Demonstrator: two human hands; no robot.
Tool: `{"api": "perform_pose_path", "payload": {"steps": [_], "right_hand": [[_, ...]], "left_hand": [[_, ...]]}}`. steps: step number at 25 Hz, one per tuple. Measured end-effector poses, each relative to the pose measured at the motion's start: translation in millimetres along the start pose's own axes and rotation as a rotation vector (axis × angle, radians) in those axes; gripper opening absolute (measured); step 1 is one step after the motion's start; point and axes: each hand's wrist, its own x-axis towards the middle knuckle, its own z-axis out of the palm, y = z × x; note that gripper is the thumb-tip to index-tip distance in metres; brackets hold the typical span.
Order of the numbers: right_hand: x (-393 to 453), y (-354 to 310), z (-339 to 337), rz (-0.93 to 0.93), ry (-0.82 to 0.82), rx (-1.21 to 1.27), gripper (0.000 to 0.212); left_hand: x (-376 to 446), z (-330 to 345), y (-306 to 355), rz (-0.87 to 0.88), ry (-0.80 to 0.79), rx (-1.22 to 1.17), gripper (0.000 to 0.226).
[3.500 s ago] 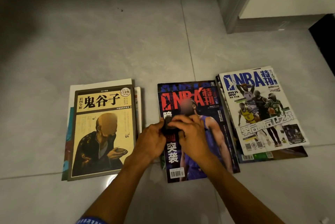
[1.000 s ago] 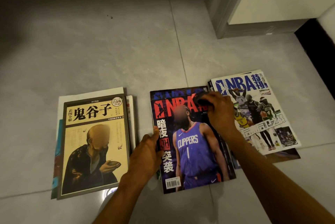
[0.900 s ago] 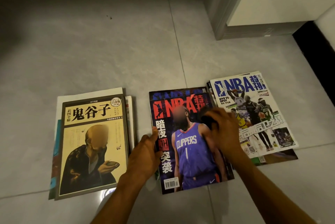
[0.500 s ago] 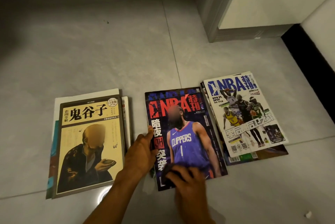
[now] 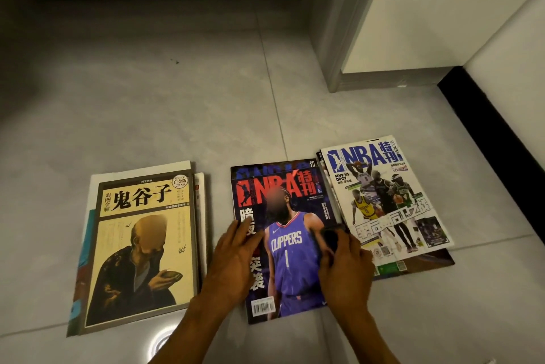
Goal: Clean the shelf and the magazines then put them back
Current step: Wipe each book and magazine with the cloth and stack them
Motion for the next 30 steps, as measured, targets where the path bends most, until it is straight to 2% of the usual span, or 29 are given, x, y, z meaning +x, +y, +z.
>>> {"api": "perform_pose_path", "payload": {"steps": [2,4,7,9,13,16,19,21,24,27,29,30], "right_hand": [[4,-8,-7,0.13,0.001,0.248,0.047],[15,-4,-22,0.26,-0.053,0.554,0.038],[9,6,-32,0.332,-0.155,0.697,0.02],[-1,9,-34,0.388,-0.226,0.787,0.013],[-13,5,-52,0.498,-0.347,1.064,0.014],[-18,-3,-68,0.416,-0.38,1.109,0.018],[-23,-18,-72,0.248,-0.473,1.074,0.033],[-27,-28,-72,0.11,-0.516,1.071,0.045],[-39,-42,-62,-0.094,-0.596,0.997,0.054],[-56,-58,-49,-0.241,-0.738,0.842,0.051],[-60,-63,-52,-0.226,-0.762,0.851,0.048],[-59,-64,-60,-0.159,-0.715,0.908,0.049]], "left_hand": [[-1,3,5,0.0,-0.078,0.086,0.086],[1,0,11,-0.006,-0.047,0.073,0.079],[-1,-4,15,0.014,0.033,-0.035,0.063],[-4,-6,20,0.015,0.017,-0.053,0.064],[-2,-6,28,-0.042,-0.066,-0.081,0.07],[-2,-6,31,-0.081,-0.128,-0.14,0.076],[-8,-8,37,-0.097,-0.182,-0.197,0.083],[-10,-25,42,-0.123,-0.194,-0.427,0.078],[-13,-55,49,-0.149,-0.242,-1.011,0.04],[-11,-56,56,-0.238,-0.009,-1.027,0.022],[-15,-56,61,-0.263,0.114,-1.011,0.022],[-19,-59,64,-0.236,0.131,-1.024,0.023]]}}
